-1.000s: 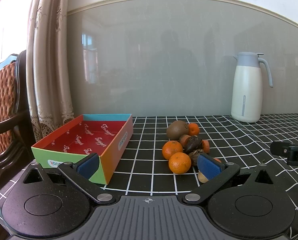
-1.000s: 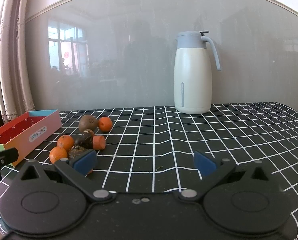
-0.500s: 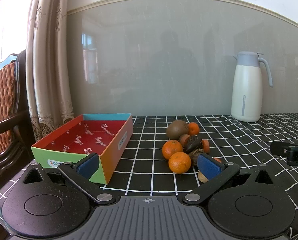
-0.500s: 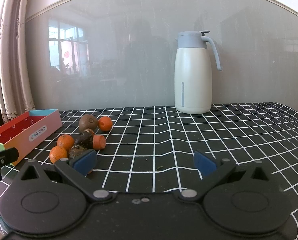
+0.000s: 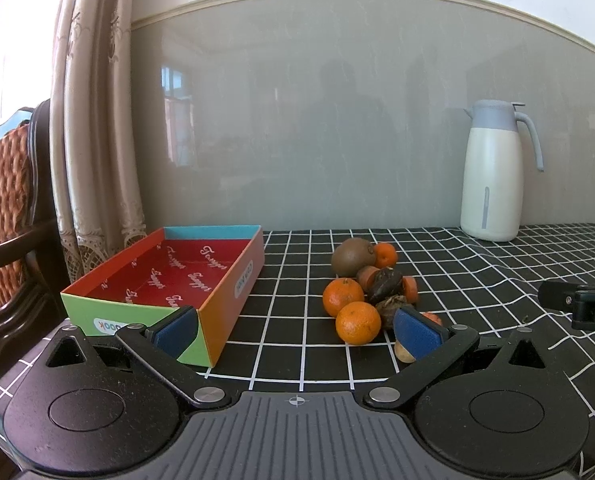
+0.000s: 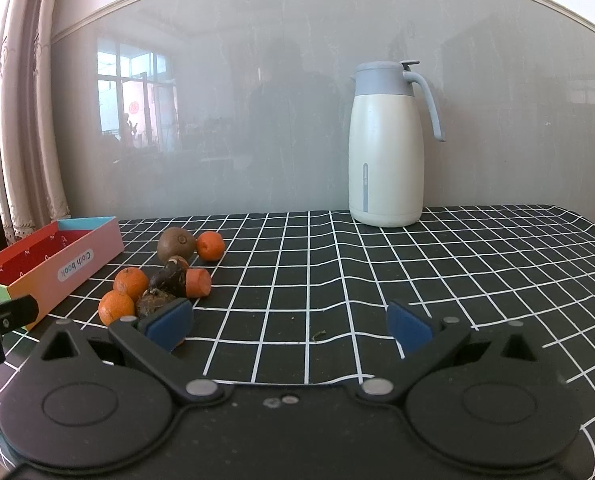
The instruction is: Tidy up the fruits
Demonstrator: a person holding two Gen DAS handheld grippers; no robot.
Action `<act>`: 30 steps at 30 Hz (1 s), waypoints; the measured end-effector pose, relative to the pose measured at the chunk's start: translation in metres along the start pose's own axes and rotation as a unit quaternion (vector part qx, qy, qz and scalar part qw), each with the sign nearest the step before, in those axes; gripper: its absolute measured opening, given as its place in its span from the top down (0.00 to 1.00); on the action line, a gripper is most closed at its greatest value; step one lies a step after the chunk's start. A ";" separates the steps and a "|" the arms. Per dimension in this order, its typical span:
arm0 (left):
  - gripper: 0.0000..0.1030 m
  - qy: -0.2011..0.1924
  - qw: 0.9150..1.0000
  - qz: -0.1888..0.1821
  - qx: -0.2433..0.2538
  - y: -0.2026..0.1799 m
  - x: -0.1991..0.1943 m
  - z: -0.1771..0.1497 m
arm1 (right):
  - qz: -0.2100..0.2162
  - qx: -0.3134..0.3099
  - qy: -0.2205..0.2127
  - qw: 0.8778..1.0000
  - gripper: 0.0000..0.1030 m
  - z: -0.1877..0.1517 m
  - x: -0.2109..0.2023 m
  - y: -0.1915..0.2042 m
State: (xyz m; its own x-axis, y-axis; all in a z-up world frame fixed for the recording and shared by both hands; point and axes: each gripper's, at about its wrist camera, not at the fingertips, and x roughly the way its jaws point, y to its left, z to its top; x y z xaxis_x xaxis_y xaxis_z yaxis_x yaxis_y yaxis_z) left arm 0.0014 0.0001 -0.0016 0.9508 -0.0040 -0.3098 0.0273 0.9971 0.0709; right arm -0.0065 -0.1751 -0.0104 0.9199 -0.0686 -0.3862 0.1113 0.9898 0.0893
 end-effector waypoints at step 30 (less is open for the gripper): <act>0.00 0.009 1.000 -0.004 -0.013 0.002 0.001 0.000 | 0.000 -0.003 0.001 1.000 0.00 -0.001 0.000 0.002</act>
State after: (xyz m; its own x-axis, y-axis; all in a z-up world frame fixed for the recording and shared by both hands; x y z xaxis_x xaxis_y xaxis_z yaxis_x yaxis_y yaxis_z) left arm 0.0021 0.0024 -0.0018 0.9448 -0.0112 -0.3275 0.0272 0.9986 0.0444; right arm -0.0060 -0.1732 -0.0109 0.9190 -0.0689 -0.3883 0.1094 0.9905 0.0832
